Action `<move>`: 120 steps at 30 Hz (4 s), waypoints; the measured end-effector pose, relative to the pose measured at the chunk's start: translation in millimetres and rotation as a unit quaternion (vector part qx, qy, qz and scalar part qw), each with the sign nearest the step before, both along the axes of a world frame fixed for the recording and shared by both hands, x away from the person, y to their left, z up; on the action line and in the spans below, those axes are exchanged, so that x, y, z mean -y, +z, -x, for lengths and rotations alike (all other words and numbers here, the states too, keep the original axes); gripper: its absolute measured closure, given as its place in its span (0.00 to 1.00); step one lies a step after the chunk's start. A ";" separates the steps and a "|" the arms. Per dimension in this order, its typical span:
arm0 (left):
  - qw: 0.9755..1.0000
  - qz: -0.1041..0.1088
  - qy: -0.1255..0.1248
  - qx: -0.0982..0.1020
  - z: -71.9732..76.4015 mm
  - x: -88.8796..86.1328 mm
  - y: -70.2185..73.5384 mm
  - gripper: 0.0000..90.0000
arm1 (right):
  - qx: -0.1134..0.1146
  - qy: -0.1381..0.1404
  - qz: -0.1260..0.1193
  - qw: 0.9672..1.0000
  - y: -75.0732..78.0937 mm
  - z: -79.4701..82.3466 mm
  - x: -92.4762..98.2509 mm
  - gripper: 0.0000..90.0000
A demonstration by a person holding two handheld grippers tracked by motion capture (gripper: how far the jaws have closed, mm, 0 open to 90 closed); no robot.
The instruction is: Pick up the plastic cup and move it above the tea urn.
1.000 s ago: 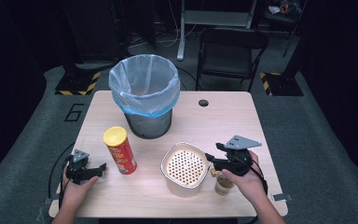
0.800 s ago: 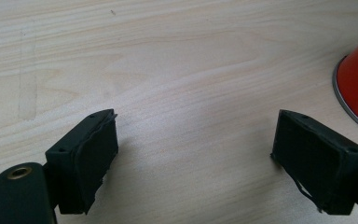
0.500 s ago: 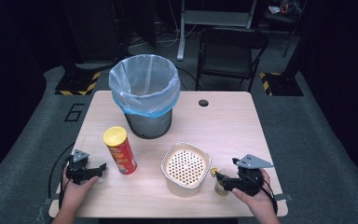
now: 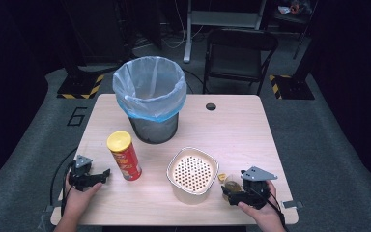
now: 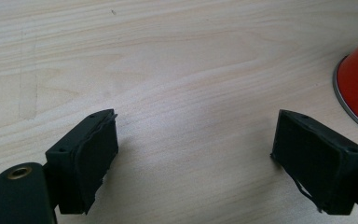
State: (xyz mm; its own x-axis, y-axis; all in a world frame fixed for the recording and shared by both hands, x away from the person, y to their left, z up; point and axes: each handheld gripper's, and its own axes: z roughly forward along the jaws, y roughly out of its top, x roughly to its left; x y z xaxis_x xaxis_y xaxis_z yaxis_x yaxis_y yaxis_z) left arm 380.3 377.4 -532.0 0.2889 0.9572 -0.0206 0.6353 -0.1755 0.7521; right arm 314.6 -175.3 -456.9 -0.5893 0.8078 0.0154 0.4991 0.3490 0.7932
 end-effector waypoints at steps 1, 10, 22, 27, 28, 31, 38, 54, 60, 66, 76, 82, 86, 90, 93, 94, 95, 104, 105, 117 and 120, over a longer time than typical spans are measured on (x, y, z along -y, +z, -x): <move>1.000 0.000 0.000 0.000 0.0 0.0 0.0 0.15 | 0.000 -0.003 0.000 1.000 -2.3 1.0 0.4 0.11; 1.000 0.000 0.000 0.000 0.0 0.0 0.0 0.15 | -0.007 -0.008 0.001 1.000 -23.1 6.4 -2.4 0.17; 1.000 0.000 0.000 0.000 0.0 0.0 0.1 0.15 | 0.001 -0.023 0.008 1.000 -26.9 7.2 -3.8 0.31; 1.000 0.000 0.000 0.000 -0.1 0.0 0.1 0.15 | 0.001 -0.017 0.007 1.000 -25.5 8.5 -4.5 0.30; 1.000 0.000 0.000 0.000 -0.1 -0.1 0.1 0.15 | 0.001 -0.017 0.007 1.000 -25.5 8.5 -4.5 0.30; 1.000 -0.001 -0.001 0.000 -0.2 -0.1 0.1 0.15 | 0.003 -0.012 0.008 1.000 -25.3 9.0 -4.6 0.30; 1.000 -0.001 -0.001 0.000 -0.3 -0.3 0.1 0.15 | 0.003 -0.001 0.011 1.000 -25.2 8.1 -1.7 0.35; 1.000 -0.001 -0.002 0.000 -0.3 -0.3 0.1 0.15 | -0.002 0.032 0.020 0.999 -20.4 1.4 -0.6 0.37; 1.000 -0.001 -0.002 0.000 -0.3 -0.3 0.1 0.15 | 0.006 0.055 0.033 0.998 -2.8 -16.7 2.0 0.38; 1.000 -0.002 -0.002 0.000 -0.3 -0.4 0.3 0.15 | 0.006 0.067 0.033 0.997 18.7 -53.3 8.0 0.38; 1.000 -0.001 -0.003 0.001 -0.7 -0.5 0.1 0.15 | 0.042 0.090 0.056 0.993 44.6 -109.4 7.4 0.39; 1.000 -0.002 -0.005 0.001 -1.0 -0.6 0.2 0.15 | 0.055 0.122 0.052 0.990 54.5 -134.4 -4.5 0.39; 1.000 -0.004 -0.005 0.001 -1.1 -0.8 0.3 0.15 | 0.075 0.153 0.063 0.983 59.2 -142.6 -14.1 0.39; 1.000 -0.004 -0.005 0.001 -1.1 -0.9 0.4 0.15 | 0.094 0.182 0.063 0.977 62.8 -148.2 -23.4 0.40; 1.000 -0.004 -0.005 0.001 -1.1 -0.9 0.4 0.15 | 0.116 0.200 0.080 0.970 65.9 -150.4 -31.0 0.40; 1.000 -0.004 -0.005 0.001 -1.1 -0.9 0.4 0.15 | 0.122 0.207 0.084 0.967 67.2 -150.3 -33.2 0.40; 1.000 -0.004 -0.005 0.001 -1.1 -0.9 0.4 0.15 | 0.128 0.215 0.089 0.964 68.4 -149.7 -35.4 0.40; 1.000 -0.005 -0.006 0.001 -1.2 -1.0 0.4 0.15 | 0.176 0.236 0.121 0.948 72.6 -139.5 -47.8 0.41; 1.000 -0.004 -0.005 0.001 -1.2 -0.9 0.4 0.15 | 0.183 0.238 0.125 0.946 72.9 -138.5 -48.5 0.41; 1.000 -0.004 -0.006 0.001 -1.2 -0.9 0.4 0.15 | 0.230 0.248 0.125 0.933 72.7 -129.6 -52.6 0.42; 1.000 -0.004 -0.006 0.001 -1.2 -0.9 0.4 0.15 | 0.243 0.251 0.129 0.928 71.6 -126.8 -54.9 0.42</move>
